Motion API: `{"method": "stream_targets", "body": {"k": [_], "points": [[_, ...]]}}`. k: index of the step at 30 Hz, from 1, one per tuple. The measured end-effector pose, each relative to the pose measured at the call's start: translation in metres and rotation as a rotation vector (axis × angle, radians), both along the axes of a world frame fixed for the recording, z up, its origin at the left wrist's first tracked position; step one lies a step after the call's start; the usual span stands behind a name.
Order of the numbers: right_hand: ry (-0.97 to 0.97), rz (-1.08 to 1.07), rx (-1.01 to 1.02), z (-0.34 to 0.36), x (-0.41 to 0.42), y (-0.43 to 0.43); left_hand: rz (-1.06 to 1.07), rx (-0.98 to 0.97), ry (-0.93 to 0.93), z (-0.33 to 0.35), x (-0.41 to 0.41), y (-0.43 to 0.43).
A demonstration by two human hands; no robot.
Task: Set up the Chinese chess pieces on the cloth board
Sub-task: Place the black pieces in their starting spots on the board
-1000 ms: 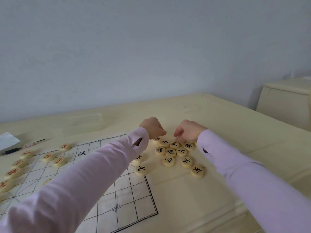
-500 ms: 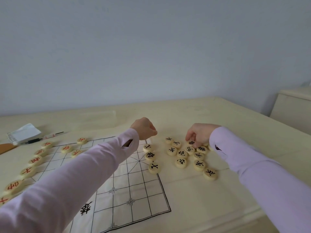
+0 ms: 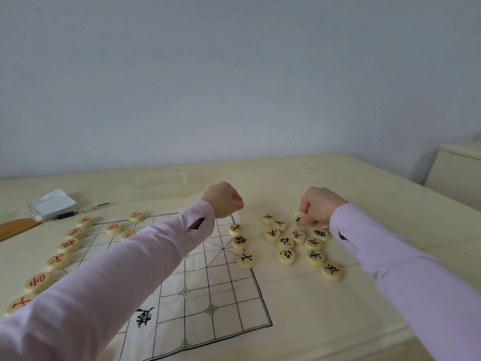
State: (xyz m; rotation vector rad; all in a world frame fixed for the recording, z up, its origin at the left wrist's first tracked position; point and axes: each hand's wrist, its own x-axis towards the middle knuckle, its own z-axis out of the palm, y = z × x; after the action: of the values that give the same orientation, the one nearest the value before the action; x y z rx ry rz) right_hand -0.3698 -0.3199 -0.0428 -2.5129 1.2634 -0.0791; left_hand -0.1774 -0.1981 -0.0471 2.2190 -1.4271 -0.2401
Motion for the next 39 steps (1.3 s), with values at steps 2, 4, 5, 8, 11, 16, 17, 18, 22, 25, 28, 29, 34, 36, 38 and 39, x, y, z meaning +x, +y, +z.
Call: {"method": "stream_targets", "body": {"k": [2,4,5,8,11,16,17,18,22,25,28,29,34,36,38,39], "points": [[-0.225,-0.026,0.089,0.004,0.004,0.000,-0.001,-0.041,-0.002,0.001,0.002,0.000],[-0.456,-0.023,0.257,0.010,0.014,0.006,-0.002,-0.081,0.041,0.003,0.003,-0.002],[-0.520,-0.015,0.325,0.012,0.020,0.011,-0.006,-0.106,0.119,0.003,0.004,-0.002],[-0.577,0.019,0.460,0.016,0.041,0.028,-0.042,-0.179,0.507,0.007,0.004,-0.001],[-0.599,0.051,0.573,0.010,0.057,0.041,-0.061,-0.192,0.618,0.007,0.008,0.003],[-0.621,0.080,0.669,-0.002,0.071,0.052,-0.034,-0.128,0.577,0.003,0.020,0.007],[-0.634,0.081,0.682,-0.003,0.071,0.052,-0.044,-0.101,0.589,0.002,0.021,0.008],[-0.651,0.079,0.695,-0.004,0.071,0.052,-0.051,-0.078,0.603,0.002,0.020,0.009],[-0.679,0.059,0.693,-0.004,0.068,0.049,-0.017,-0.060,0.680,0.002,0.020,0.006],[-0.670,0.023,0.653,-0.004,0.063,0.044,0.103,-0.061,0.621,-0.002,0.026,0.002],[-0.671,0.000,0.624,-0.004,0.057,0.040,0.178,-0.033,0.602,-0.008,0.027,0.001],[-0.673,-0.004,0.625,-0.004,0.055,0.039,0.180,-0.022,0.625,-0.009,0.027,0.001],[-0.662,-0.020,0.651,-0.007,0.046,0.036,0.174,-0.010,0.706,-0.013,0.022,-0.002],[-0.666,-0.021,0.655,-0.008,0.044,0.034,0.189,0.003,0.711,-0.015,0.022,-0.002],[-0.666,-0.022,0.658,-0.008,0.041,0.033,0.199,0.019,0.699,-0.016,0.021,0.000],[-0.665,-0.023,0.659,-0.008,0.040,0.032,0.204,0.028,0.681,-0.016,0.022,0.000]]}}
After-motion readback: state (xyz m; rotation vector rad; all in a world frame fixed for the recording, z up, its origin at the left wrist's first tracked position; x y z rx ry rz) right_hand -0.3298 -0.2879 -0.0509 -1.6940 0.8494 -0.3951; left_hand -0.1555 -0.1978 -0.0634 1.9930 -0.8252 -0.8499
